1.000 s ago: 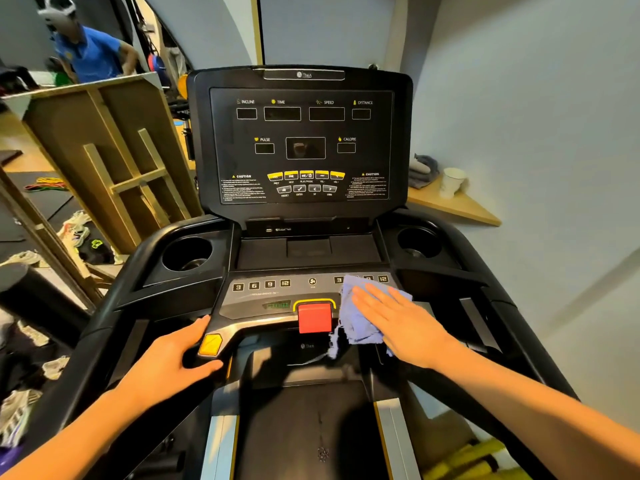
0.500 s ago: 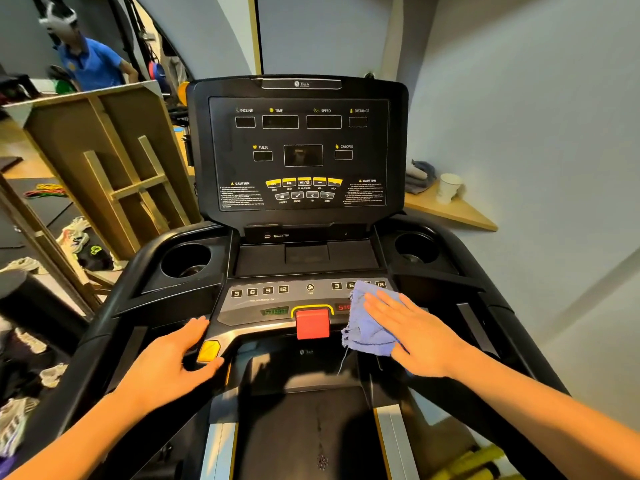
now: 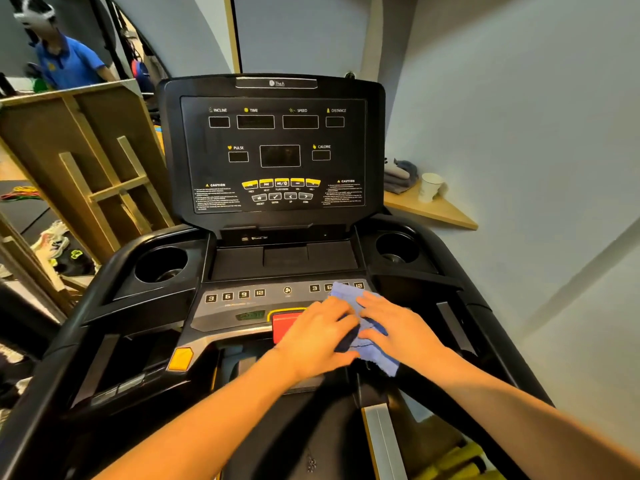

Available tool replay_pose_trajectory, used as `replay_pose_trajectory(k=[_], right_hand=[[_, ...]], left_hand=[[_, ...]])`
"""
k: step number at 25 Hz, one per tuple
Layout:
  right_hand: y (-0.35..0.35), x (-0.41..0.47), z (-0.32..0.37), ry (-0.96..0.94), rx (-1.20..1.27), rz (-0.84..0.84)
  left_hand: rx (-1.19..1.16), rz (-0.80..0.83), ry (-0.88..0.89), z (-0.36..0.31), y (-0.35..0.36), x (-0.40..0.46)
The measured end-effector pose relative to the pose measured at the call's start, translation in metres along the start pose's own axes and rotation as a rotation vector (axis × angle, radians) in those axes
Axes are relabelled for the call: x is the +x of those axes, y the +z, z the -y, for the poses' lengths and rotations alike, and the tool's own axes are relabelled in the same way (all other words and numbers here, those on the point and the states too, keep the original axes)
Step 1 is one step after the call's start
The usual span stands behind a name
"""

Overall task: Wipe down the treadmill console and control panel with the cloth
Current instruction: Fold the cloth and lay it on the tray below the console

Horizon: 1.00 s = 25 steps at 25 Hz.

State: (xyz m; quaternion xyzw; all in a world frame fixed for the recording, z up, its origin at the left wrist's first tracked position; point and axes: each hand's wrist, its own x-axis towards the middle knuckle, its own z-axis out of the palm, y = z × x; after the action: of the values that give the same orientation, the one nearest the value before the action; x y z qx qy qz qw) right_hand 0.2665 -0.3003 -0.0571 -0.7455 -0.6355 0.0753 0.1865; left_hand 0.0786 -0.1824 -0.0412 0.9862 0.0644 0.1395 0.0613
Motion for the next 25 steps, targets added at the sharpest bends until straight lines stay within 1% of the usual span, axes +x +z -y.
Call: replay_pose_trajectory(k=[2,5,7,9,11,14,16,19,21,23,25], right_hand=[[-0.007,-0.005,0.0,-0.033,-0.028,0.064],[-0.014,-0.019,-0.008,-0.118,-0.165,0.176],[-0.013,-0.027,-0.016,-0.108,-0.186,0.193],[-0.009,-0.032,-0.021,-0.063,-0.092,0.168],[-0.011,-0.032,-0.019,-0.019,0.002,0.109],[-0.024,-0.023,-0.007,-0.036,-0.022,0.042],[-0.035,-0.014,-0.002,-0.068,-0.042,0.056],[-0.051,0.012,-0.004,-0.006,0.039,0.132],[-0.067,0.034,-0.002,0.037,0.096,0.218],[-0.082,0.059,0.003,0.031,0.085,0.316],[-0.093,0.09,0.011,0.027,0.063,0.393]], left_hand=[[0.056,-0.011,0.002,-0.002,0.012,0.009],[0.12,-0.013,-0.006,0.004,0.022,0.008],[0.118,-0.041,-0.008,0.006,0.026,0.007],[0.095,-0.094,-0.008,0.009,0.028,0.007],[0.071,-0.121,0.006,0.013,0.026,0.008],[0.036,-0.08,0.012,0.016,0.021,0.008],[-0.034,-0.049,-0.039,0.016,0.013,0.008],[-0.203,-0.023,-0.155,0.022,-0.008,0.013],[-0.319,-0.032,-0.223,0.034,-0.023,0.019],[-0.414,-0.052,-0.29,0.05,-0.035,0.026],[-0.464,-0.026,-0.352,0.075,-0.046,0.031]])
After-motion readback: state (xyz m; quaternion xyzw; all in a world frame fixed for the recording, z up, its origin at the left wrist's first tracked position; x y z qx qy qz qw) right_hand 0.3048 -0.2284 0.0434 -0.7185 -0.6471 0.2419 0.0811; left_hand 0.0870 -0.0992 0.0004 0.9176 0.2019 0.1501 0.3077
